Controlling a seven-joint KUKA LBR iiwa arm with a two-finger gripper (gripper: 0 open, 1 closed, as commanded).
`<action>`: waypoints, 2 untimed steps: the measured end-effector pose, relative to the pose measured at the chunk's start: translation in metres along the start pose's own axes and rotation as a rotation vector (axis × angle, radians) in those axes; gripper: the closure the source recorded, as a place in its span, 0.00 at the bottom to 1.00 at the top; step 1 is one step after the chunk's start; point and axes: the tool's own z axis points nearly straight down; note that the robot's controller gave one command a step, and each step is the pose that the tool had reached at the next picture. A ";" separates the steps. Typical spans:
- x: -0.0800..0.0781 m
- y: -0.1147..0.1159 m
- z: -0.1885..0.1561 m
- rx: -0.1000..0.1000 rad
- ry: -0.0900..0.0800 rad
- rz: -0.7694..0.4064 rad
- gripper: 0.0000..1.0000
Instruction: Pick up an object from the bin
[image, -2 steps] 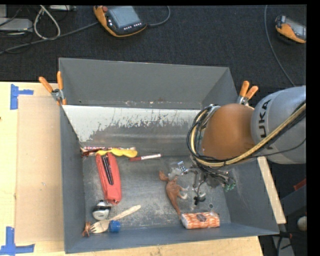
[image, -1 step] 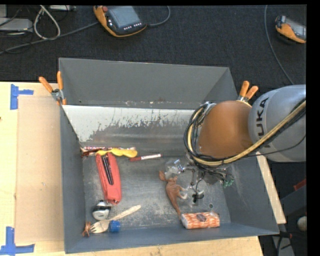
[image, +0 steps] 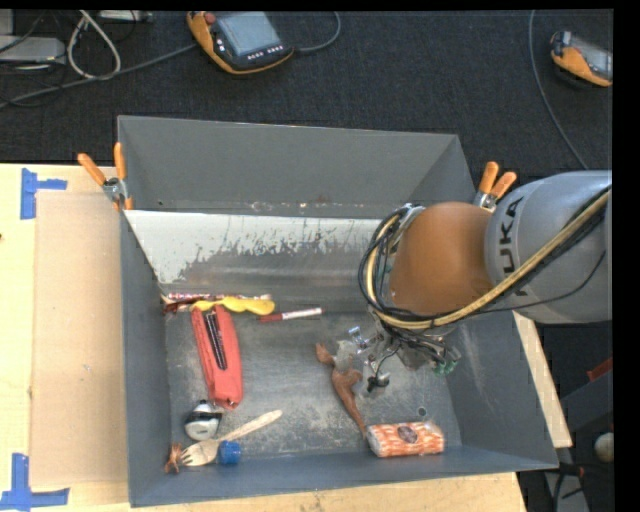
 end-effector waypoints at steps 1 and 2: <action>0.000 0.000 0.000 0.000 0.000 0.000 1.00; 0.001 0.012 -0.065 -0.003 0.006 0.007 1.00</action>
Offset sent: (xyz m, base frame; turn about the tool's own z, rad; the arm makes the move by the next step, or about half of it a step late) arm -0.0078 0.0178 0.1187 0.0124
